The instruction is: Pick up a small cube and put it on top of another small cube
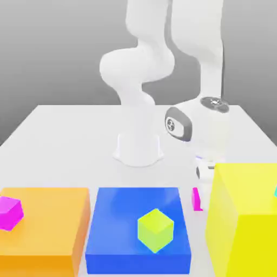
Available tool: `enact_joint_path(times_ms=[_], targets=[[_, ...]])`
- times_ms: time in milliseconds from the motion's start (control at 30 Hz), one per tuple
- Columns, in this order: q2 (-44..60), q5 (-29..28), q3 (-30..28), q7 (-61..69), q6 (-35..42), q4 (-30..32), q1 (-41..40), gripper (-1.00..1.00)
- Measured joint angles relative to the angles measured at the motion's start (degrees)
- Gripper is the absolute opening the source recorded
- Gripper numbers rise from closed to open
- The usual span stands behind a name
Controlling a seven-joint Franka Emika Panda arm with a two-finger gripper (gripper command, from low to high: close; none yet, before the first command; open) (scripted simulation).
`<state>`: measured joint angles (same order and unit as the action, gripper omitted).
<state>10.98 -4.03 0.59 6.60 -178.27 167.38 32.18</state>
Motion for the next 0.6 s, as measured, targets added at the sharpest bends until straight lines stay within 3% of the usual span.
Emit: enact_joint_path(times_ms=[267,600], targets=[[-12.49,4.61,2.49,3.22,11.55,1.46,0.83,-1.00],[-3.36,13.85,8.78,4.27,21.71,-14.72,6.71,-1.00]])
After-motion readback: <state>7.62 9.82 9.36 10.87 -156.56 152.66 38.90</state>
